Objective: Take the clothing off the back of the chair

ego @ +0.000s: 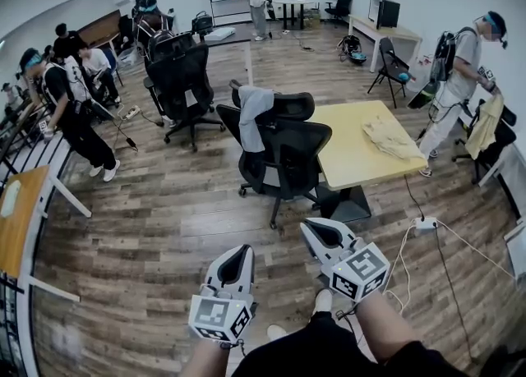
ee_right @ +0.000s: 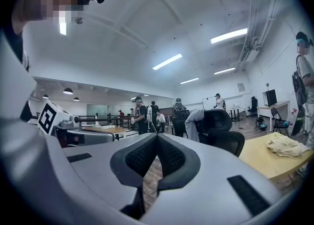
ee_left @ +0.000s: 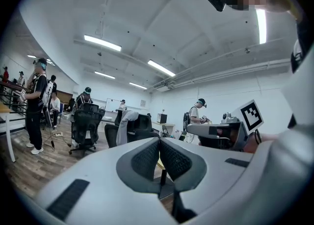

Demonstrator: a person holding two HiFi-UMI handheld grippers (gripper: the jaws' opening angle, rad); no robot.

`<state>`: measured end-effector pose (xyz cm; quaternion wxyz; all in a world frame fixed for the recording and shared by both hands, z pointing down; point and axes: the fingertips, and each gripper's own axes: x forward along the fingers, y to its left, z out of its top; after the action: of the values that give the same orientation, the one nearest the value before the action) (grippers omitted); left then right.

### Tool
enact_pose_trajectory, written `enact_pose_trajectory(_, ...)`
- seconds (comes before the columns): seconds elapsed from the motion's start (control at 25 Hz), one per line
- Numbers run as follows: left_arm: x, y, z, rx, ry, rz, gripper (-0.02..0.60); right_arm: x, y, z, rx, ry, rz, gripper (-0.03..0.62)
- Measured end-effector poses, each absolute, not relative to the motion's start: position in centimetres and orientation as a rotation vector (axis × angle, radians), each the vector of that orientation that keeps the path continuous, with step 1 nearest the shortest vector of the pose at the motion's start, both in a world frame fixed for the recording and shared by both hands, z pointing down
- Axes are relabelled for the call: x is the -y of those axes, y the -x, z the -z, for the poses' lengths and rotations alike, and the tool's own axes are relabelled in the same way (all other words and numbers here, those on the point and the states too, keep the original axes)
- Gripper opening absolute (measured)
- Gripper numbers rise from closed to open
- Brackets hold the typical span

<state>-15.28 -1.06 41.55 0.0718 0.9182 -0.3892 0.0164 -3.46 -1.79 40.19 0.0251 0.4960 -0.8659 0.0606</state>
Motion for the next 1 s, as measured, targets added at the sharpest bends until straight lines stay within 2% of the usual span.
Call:
enact_pose_trajectory(0.52,2.2,13.8,-42.2,1.195,-2.736,-0.072,0.018,3.7,2.1,-39.9,2.713,-1.499,-0.176,0.012)
enact_pose_trajectory(1.0,6.5,8.7,-41.9,1.26,-2.706,-0.107,0.018,8.8,-3.3,-40.1,2.757,-1.448,-0.213,0.012)
